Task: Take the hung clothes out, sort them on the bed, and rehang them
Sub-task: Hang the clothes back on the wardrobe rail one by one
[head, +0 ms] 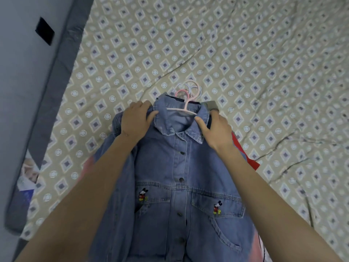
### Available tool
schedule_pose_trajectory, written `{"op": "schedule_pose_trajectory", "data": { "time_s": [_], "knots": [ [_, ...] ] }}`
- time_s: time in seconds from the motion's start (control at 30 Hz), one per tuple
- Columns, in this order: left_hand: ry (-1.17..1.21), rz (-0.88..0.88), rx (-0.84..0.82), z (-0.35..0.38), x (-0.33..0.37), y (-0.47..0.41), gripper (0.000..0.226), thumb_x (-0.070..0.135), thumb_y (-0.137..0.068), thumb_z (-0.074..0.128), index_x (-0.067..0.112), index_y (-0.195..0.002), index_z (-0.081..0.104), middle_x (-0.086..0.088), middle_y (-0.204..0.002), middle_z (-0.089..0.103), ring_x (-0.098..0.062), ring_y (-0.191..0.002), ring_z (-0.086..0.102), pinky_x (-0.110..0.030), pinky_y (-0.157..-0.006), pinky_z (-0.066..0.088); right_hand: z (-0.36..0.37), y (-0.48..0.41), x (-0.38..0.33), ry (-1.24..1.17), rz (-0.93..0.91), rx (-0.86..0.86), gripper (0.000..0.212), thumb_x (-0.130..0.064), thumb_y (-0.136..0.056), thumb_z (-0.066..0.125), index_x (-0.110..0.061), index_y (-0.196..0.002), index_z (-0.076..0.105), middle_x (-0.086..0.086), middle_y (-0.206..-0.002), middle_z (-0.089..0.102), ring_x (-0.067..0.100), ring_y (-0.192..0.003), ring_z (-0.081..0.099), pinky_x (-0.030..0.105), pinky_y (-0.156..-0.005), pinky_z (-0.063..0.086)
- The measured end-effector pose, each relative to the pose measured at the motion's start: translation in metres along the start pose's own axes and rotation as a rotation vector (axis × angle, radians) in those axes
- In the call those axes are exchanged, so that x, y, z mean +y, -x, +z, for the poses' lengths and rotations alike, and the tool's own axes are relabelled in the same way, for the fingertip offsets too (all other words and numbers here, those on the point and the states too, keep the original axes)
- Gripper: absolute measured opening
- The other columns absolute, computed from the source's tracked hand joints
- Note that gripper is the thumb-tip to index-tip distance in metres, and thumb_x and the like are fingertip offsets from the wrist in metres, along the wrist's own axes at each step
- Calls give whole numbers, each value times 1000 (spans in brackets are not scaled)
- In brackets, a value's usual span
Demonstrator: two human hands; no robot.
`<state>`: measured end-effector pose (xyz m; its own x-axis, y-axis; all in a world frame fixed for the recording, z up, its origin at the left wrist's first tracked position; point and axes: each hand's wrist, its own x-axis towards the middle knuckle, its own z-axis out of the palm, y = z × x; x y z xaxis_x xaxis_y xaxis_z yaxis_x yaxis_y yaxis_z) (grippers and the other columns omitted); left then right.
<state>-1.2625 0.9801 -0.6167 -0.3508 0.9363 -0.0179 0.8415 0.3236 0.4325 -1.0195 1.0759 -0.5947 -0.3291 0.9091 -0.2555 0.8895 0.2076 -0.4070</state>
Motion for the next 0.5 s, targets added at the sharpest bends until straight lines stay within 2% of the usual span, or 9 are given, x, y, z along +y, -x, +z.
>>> {"op": "schedule_pose_trajectory", "data": {
  "time_s": [0.17, 0.23, 0.3, 0.37, 0.43, 0.5],
  "knots": [
    [88, 27, 45, -68, 32, 39, 40, 44, -99, 47, 7, -84, 54, -10, -75, 53, -28, -72, 50, -37, -58, 38, -61, 36, -20, -3, -29, 3, 66, -69, -90, 44, -14, -126, 54, 12, -101, 68, 34, -92, 63, 40, -69, 51],
    [101, 16, 54, -99, 51, 54, 39, 47, -98, 45, 14, -78, 45, -6, -70, 49, -25, -67, 48, -38, -54, 39, -89, 55, -31, 38, -23, -3, 63, -68, -90, 44, -13, -120, 54, 8, -87, 65, 32, -84, 63, 35, -57, 42],
    [86, -4, 43, -128, 70, 66, 36, 45, -99, 47, 15, -77, 43, -4, -71, 47, -24, -66, 47, -39, -53, 39, -117, 75, -42, 30, -37, 7, 51, -67, -91, 45, -18, -104, 52, 1, -69, 54, 30, -74, 59, 32, -48, 29],
    [48, -28, 45, -155, 89, 78, 36, 44, -100, 48, 14, -81, 48, -6, -75, 52, -25, -70, 49, -43, -57, 43, -143, 96, -49, -2, -52, 27, 40, -63, -92, 47, -23, -98, 48, -5, -61, 43, 28, -69, 53, 30, -46, 23],
    [27, -36, 59, -180, 108, 96, 36, 43, -100, 48, 14, -81, 48, -7, -76, 53, -26, -70, 50, -46, -59, 46, -165, 116, -52, -24, -81, 30, 42, -61, -93, 48, -20, -101, 54, -9, -60, 38, 25, -69, 47, 28, -46, 21],
    [9, -43, 85, -202, 129, 118, 35, 42, -101, 50, 14, -80, 46, -8, -77, 54, -28, -71, 52, -46, -59, 45, -182, 134, -51, -40, -112, 33, 38, -62, -93, 47, -24, -93, 46, -10, -60, 38, 29, -72, 53, 28, -46, 20]
  ]
}}
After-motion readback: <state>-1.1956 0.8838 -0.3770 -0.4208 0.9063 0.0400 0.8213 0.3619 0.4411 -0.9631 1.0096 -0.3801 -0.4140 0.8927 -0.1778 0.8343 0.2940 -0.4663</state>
